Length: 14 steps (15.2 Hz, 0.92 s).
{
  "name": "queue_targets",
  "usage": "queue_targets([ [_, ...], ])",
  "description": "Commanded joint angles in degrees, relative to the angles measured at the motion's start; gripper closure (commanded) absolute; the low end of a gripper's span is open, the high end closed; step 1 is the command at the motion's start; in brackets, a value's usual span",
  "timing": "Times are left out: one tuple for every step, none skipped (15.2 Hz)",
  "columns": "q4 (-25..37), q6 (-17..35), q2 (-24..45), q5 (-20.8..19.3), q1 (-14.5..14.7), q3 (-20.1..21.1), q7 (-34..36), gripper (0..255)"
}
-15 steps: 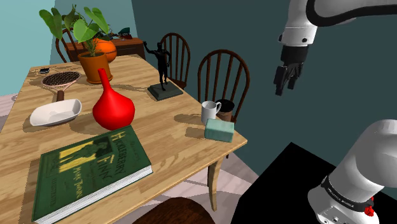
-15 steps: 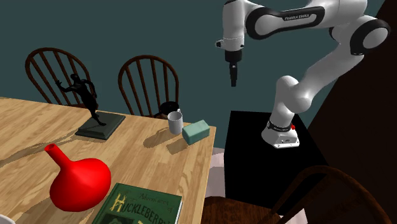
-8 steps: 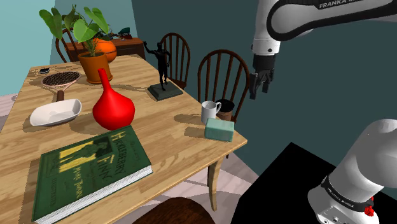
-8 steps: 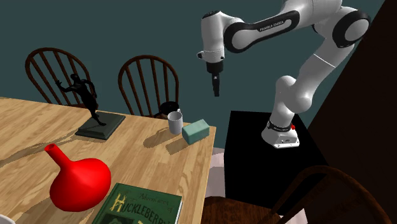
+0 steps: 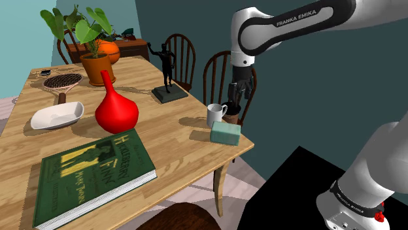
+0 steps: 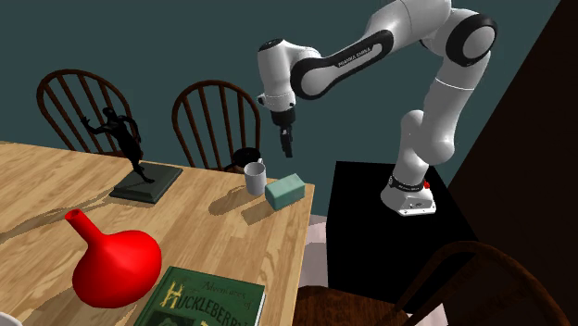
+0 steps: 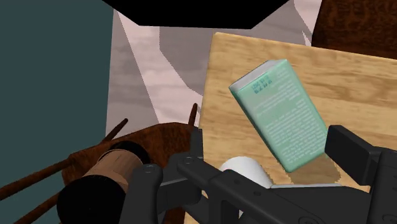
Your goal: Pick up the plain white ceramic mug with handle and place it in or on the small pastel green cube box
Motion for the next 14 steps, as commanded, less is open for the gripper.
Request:
queue_targets([
  [3.4, 1.0, 4.6, -0.6, 0.4, 0.6, 0.5, 0],
  [5.3, 1.3, 6.9, -0.9, 0.6, 0.8, 0.7, 0],
  [7.2, 1.5, 9.1, -1.3, 0.9, 1.1, 0.9, 0],
  [9.2, 1.7, 11.4, -1.7, 1.1, 1.3, 1.2, 0],
  [11.3, 1.8, 13.7, -2.1, 1.4, 1.5, 1.4, 0],
  [13.4, 1.8, 16.1, -2.5, 1.7, 1.7, 1.6, 0],
  [15.7, 1.7, 18.4, -2.9, 2.0, 1.8, 1.9, 0],
  [18.1, 1.6, 20.7, -3.3, 2.4, 1.9, 2.1, 0],
  [20.5, 1.4, 23.1, -3.8, 2.8, 2.0, 2.3, 0],
  [23.1, 1.1, 25.5, -4.2, 3.2, 2.1, 2.4, 0],
  [25.2, 0.7, 27.5, -4.5, 3.5, 2.2, 2.6, 0],
  [24.5, 1.5, 27.5, -4.6, 3.5, 2.2, 2.6, 0],
  [23.9, 2.2, 27.6, -4.6, 3.5, 2.1, 2.6, 0],
  [23.2, 3.0, 27.7, -4.6, 3.5, 2.1, 2.6, 0],
])
